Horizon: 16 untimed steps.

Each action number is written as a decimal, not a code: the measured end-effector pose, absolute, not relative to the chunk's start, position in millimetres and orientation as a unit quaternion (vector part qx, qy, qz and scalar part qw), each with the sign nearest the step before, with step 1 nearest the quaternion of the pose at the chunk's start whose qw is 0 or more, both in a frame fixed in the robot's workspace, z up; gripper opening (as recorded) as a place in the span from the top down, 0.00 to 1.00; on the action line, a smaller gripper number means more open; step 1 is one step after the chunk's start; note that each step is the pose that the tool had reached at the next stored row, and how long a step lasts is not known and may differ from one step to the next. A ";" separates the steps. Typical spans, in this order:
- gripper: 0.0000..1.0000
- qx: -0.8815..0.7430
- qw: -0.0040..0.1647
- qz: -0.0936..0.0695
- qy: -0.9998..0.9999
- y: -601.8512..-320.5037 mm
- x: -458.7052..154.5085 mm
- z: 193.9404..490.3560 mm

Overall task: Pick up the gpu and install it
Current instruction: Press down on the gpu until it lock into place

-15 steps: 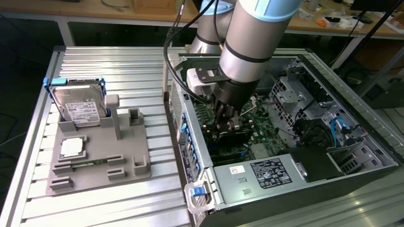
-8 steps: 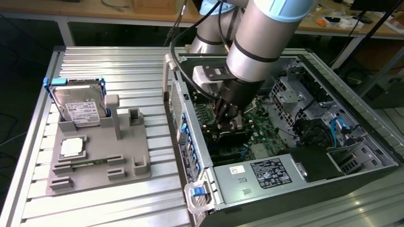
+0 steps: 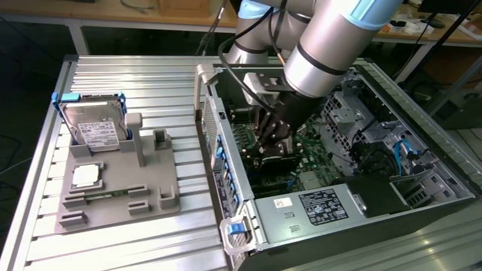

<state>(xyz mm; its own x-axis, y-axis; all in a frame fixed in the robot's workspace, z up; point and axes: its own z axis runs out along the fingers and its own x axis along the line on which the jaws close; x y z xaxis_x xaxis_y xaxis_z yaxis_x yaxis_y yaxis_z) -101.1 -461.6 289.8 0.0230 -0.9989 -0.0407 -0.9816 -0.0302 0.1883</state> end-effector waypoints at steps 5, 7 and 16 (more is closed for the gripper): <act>0.89 0.709 0.081 -0.109 -0.692 -461.6 -94.9 290.0; 0.89 0.707 0.093 -0.121 -0.690 -461.5 -92.9 289.9; 0.89 0.696 0.145 -0.174 -0.681 -461.6 -83.5 289.9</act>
